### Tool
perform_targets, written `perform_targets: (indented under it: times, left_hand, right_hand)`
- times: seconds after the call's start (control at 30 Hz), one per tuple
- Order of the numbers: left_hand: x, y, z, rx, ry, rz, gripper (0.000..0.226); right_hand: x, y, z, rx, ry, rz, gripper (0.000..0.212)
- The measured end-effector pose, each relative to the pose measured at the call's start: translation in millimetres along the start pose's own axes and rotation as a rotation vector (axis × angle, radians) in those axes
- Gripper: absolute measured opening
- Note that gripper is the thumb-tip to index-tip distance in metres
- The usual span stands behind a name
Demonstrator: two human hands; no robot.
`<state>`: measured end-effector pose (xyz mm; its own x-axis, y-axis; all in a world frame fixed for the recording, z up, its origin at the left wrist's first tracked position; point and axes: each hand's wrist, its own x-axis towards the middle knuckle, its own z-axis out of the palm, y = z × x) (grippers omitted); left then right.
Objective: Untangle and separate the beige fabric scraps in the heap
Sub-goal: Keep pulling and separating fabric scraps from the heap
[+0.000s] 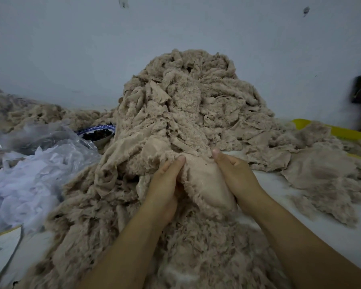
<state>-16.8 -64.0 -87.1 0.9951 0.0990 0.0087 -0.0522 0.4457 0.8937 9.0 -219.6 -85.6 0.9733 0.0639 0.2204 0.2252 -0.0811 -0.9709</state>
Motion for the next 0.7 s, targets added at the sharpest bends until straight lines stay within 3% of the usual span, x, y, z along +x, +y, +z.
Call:
perform_targets:
  times: [0.1, 0.17, 0.23, 0.3, 0.4, 0.5, 0.57, 0.63, 0.7]
  left_hand:
    - [0.4, 0.6, 0.8, -0.055, 0.032, 0.025, 0.023]
    - [-0.9, 3.7, 0.0, -0.019, 0.055, 0.016, 0.028]
    - [-4.6, 4.8, -0.9, 0.146, 0.036, 0.027, 0.038]
    - [-10.8, 4.3, -0.9, 0.357, -0.027, 0.1, 0.042]
    - [-16.2, 1.6, -0.1, 0.632, -0.109, 0.287, 0.059]
    - [-18.4, -1.3, 3.7, 0.745, -0.073, 0.412, 0.065]
    - [-19.1, -0.5, 6.1, 0.796, 0.025, 0.536, 0.052]
    - [-17.5, 2.5, 5.1, 0.754, 0.115, 0.643, 0.024]
    - [-16.6, 5.3, 2.9, 0.704, 0.058, 0.598, 0.021]
  right_hand:
    - [-0.4, -0.9, -1.8, 0.088, -0.057, 0.04, 0.062]
    - [-0.8, -0.9, -3.8, 0.101, -0.135, -0.037, 0.046]
    - [-2.5, -2.9, -2.7, -0.003, -0.26, -0.118, 0.023]
    - [-4.8, -3.2, 0.8, -0.16, -0.36, -0.162, 0.031]
    - [-5.5, -1.3, 5.6, -0.301, -0.308, -0.266, 0.025]
    - [-5.4, 1.3, 7.1, -0.336, -0.185, -0.321, 0.014]
    - [-4.3, 1.4, 8.5, -0.375, -0.107, -0.366, 0.016]
    - [-2.6, -1.0, 8.5, -0.333, -0.041, -0.333, 0.024]
    - [-2.9, -6.5, 5.1, -0.199, -0.017, -0.243, 0.026]
